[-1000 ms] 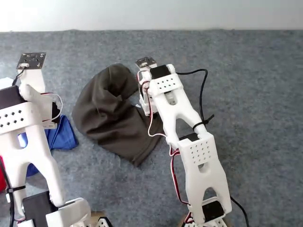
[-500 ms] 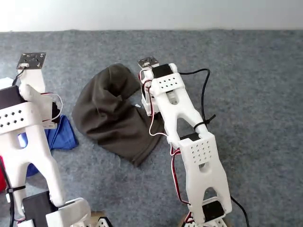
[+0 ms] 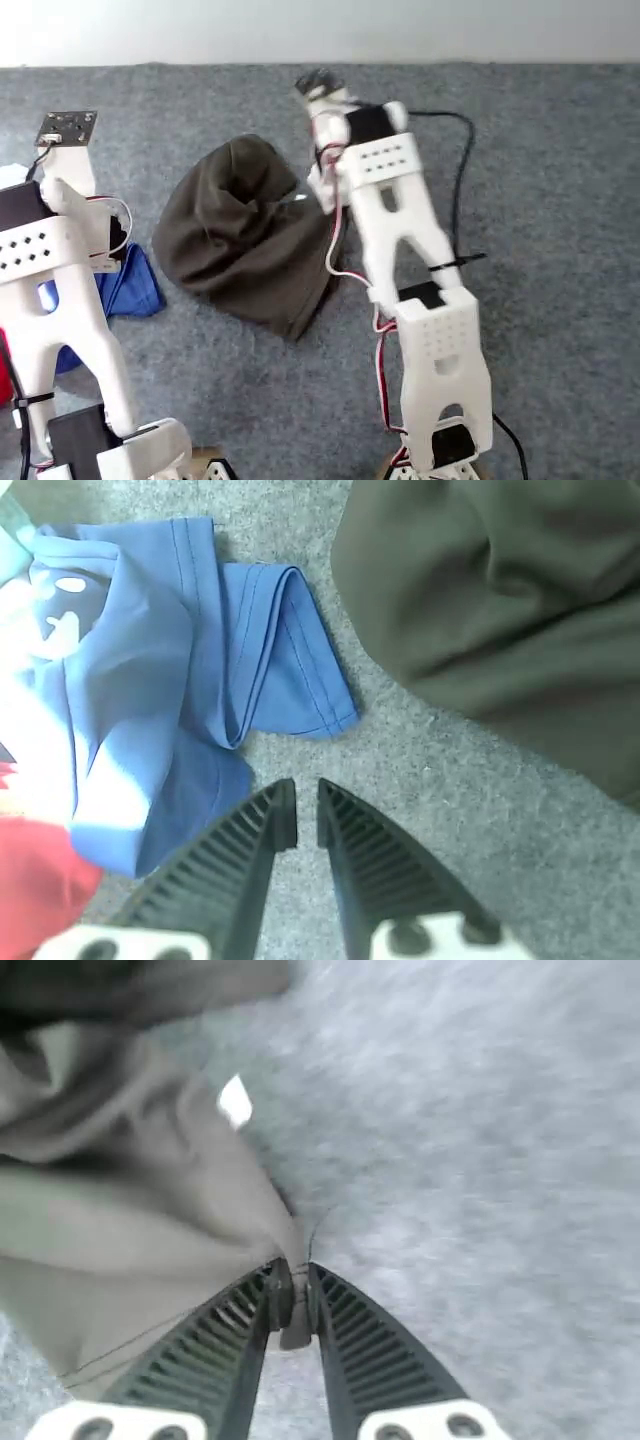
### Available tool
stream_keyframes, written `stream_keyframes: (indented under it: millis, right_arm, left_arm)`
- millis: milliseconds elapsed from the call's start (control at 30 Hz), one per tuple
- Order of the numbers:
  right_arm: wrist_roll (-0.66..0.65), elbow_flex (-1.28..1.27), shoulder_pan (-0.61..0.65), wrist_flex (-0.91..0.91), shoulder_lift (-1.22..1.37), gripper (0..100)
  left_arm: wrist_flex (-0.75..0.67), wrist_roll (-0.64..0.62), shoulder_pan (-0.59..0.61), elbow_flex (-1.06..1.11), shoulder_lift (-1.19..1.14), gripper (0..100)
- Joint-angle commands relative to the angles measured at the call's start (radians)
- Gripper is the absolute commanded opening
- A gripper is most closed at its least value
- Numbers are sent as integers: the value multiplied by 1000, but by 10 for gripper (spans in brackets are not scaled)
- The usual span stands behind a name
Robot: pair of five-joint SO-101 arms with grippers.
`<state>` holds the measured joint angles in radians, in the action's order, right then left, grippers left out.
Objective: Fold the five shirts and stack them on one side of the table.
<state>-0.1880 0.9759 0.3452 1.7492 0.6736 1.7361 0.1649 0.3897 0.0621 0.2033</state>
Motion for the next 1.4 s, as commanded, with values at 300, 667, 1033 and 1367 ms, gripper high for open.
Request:
stream_keyframes:
  millis: [300,667,1033,1367]
  right_arm:
    - [-187,40,-79,45,-604,9]
    - [-405,-21,-79,47,-1015,9]
    - [-416,-838,-173,44,-1305,9]
    - [-414,-1203,-403,42,-1446,9]
  left_arm:
    - [17,-5,-75,-168,141,58]
    - [15,-2,-302,-274,249,59]
    - [-219,-6,-391,-128,180,62]
    - [-267,-8,-511,-260,-347,165]
